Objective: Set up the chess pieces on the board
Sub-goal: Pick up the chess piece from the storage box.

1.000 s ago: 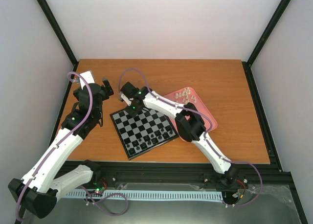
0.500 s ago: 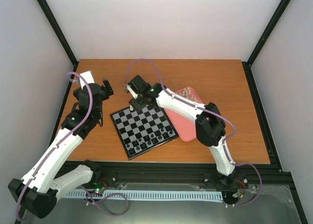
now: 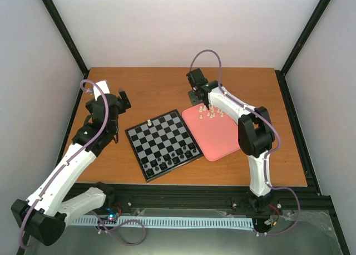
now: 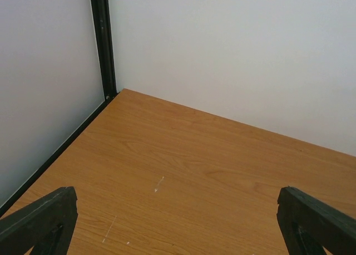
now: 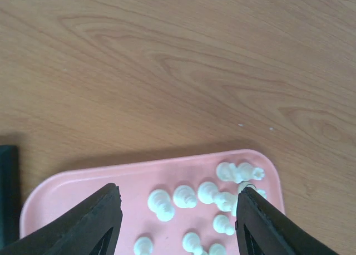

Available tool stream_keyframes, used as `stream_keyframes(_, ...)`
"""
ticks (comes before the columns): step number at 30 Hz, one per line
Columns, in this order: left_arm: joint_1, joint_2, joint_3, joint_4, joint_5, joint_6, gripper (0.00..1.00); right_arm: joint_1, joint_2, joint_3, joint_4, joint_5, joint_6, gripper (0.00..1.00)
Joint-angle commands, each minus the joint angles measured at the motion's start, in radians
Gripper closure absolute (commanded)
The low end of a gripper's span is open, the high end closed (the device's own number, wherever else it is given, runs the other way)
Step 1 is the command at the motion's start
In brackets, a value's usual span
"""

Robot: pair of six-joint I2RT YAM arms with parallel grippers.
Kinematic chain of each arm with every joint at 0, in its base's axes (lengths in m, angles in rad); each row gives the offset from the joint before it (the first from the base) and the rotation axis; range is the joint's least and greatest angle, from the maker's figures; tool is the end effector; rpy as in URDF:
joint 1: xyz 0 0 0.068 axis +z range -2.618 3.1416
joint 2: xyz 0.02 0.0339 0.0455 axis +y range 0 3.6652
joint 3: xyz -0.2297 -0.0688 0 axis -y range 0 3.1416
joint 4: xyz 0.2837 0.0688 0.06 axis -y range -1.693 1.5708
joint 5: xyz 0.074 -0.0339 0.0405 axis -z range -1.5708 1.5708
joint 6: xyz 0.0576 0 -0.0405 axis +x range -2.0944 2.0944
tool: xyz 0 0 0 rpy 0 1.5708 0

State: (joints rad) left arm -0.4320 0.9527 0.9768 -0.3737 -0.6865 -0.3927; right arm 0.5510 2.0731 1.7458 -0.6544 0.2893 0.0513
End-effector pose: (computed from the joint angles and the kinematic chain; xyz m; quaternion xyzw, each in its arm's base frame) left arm 0.2700 -0.0843 0.3269 -0.1778 0.7752 0.0362 0.6052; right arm 0.4263 0.2427 0.1730 -0.1936 0.9279 -0.0465 0.3153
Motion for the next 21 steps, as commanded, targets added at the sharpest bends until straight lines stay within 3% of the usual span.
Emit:
stream_keyframes(1, 0.007, 0.029, 0.019, 0.023, -0.009, 0.001, 0.0, 0.006, 0.037, 0.0, 0.018, 0.037, 0.019, 0.44)
stream_keyframes(21, 0.007, 0.104, 0.034, 0.022, -0.021, -0.005, 0.0, -0.041, 0.084, -0.051, 0.028, -0.056, 0.013, 0.6)
